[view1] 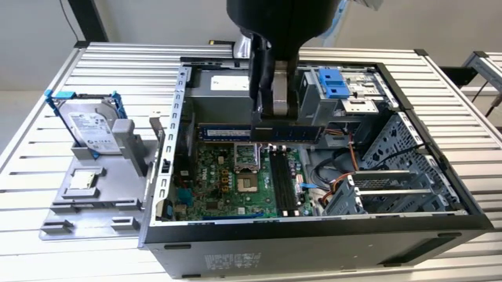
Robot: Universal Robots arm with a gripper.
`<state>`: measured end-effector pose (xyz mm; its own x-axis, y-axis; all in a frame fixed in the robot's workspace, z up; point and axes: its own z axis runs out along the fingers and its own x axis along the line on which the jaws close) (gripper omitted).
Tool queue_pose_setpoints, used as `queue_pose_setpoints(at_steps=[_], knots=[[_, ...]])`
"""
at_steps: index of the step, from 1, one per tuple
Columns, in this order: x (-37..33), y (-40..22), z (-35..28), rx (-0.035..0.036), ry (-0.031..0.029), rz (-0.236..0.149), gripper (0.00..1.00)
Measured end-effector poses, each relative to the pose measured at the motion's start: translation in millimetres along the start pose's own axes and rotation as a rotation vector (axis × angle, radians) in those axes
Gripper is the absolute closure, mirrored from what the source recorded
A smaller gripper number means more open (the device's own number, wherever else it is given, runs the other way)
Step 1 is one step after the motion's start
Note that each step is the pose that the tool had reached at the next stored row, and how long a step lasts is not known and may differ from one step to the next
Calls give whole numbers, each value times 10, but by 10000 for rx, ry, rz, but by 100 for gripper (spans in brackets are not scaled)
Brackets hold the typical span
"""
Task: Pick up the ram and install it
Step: 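Pick up the ram and move it above insertion slot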
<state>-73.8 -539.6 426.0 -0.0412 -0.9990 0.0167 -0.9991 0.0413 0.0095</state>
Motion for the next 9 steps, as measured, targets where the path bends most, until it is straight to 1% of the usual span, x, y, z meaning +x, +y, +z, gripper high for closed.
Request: queue_pose_setpoints(at_steps=[2, 3, 9], knots=[[-2, -39, 0, 0, -1, 0, 100], [-3, -75, 0, -1, -1, 0, 100], [-7, -181, -1, -3, 0, 0, 100]])
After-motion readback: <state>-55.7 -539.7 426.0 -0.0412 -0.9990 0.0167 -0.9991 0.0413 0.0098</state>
